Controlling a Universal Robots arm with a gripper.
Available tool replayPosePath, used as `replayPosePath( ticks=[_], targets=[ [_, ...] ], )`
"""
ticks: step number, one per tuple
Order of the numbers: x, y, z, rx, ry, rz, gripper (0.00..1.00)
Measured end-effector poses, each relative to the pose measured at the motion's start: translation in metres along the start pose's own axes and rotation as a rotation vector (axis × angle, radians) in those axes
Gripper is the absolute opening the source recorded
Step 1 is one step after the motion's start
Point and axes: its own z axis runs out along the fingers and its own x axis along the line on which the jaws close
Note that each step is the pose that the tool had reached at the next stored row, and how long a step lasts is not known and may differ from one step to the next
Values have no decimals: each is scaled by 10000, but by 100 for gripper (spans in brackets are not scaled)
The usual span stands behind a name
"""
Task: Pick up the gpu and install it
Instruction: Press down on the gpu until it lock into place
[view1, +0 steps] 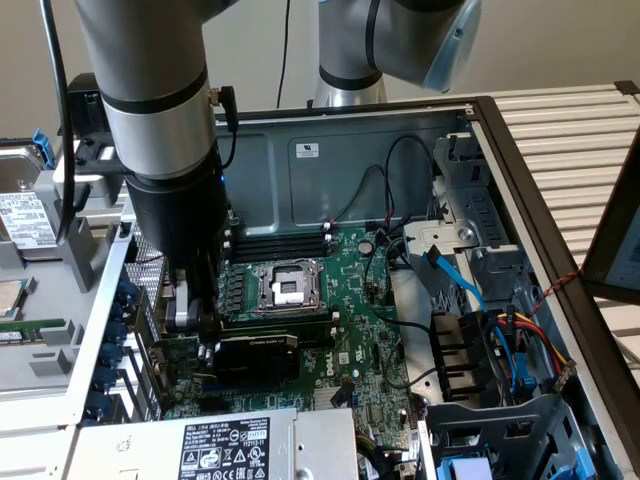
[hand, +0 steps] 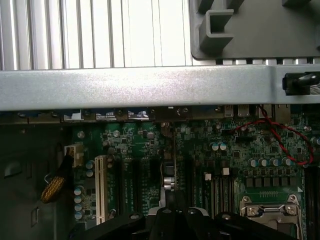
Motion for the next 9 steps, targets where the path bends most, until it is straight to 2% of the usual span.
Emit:
replayPosePath(
  ticks=[9],
  targets=[
    [1,6,5,-2,2,1,11]
  ],
)
